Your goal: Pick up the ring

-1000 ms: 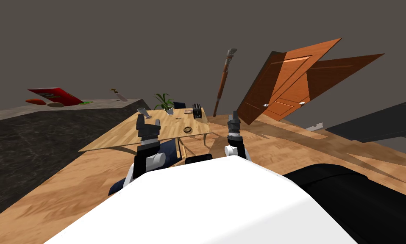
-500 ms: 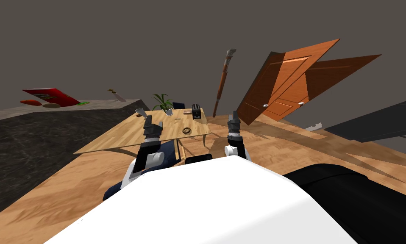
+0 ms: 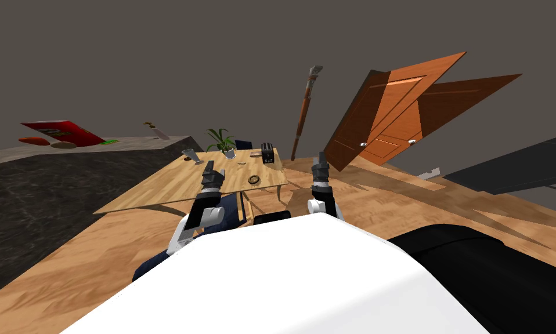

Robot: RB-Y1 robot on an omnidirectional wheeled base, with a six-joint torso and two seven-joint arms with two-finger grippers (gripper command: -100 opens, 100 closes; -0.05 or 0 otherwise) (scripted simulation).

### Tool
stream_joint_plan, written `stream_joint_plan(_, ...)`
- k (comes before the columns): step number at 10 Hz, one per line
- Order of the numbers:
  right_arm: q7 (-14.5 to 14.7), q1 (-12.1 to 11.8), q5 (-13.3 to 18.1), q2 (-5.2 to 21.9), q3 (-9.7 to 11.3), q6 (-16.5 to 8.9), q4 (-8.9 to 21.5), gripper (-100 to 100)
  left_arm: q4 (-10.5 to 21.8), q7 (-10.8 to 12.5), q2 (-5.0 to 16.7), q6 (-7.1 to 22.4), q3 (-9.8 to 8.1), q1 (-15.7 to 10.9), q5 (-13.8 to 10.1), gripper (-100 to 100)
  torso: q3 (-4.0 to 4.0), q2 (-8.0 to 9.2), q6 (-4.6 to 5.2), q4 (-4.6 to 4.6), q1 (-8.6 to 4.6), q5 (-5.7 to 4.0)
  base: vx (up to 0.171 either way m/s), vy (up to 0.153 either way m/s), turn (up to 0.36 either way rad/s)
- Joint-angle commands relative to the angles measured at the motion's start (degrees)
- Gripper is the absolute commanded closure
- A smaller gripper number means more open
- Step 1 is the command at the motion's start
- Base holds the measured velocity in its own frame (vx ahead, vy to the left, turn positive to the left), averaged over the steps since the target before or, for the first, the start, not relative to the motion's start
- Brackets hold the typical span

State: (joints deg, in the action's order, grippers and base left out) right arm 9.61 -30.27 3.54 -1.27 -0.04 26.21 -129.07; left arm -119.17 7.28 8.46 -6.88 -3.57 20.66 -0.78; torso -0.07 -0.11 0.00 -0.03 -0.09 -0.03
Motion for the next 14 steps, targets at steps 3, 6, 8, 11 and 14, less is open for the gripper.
stream_joint_plan(3, 0.00, 0.00, 0.00, 0.00, 0.00, 0.00, 0.00, 0, 2.44, -0.43, 0.77, 5.13, -0.77, -1.85, -0.01, -100, 0.00, 0.01, 0.00, 0.00, 0.03, 0.01, 0.026, -0.022, -0.009)
stream_joint_plan(6, 0.00, 0.00, 0.00, 0.00, 0.00, 0.00, 0.00, 0, 4.95, -0.98, 0.99, 9.42, -1.36, -3.53, 0.09, -100, -0.01, -0.01, 0.00, 0.00, -0.01, 0.00, 0.032, -0.031, -0.012)
stream_joint_plan(8, 0.00, 0.00, 0.00, 0.00, 0.00, 0.00, 0.00, 0, 6.28, -1.27, 1.02, 12.15, -1.67, -4.42, 0.14, -100, -0.01, -0.01, 0.00, 0.00, 0.01, 0.00, 0.028, -0.025, -0.008)
stream_joint_plan(11, 0.00, 0.00, 0.00, 0.00, 0.00, 0.00, 0.00, 0, 9.09, -1.88, 0.97, 16.67, -2.31, -6.31, 0.25, -100, -0.02, -0.03, 0.00, -0.01, -0.04, -0.01, 0.036, -0.036, -0.011)
stream_joint_plan(14, 0.00, 0.00, 0.00, 0.00, 0.00, 0.00, 0.00, 0, 10.57, -2.19, 0.92, 19.87, -2.64, -7.30, 0.30, -100, -0.01, -0.02, 0.00, -0.01, -0.01, 0.00, 0.028, -0.025, -0.009)
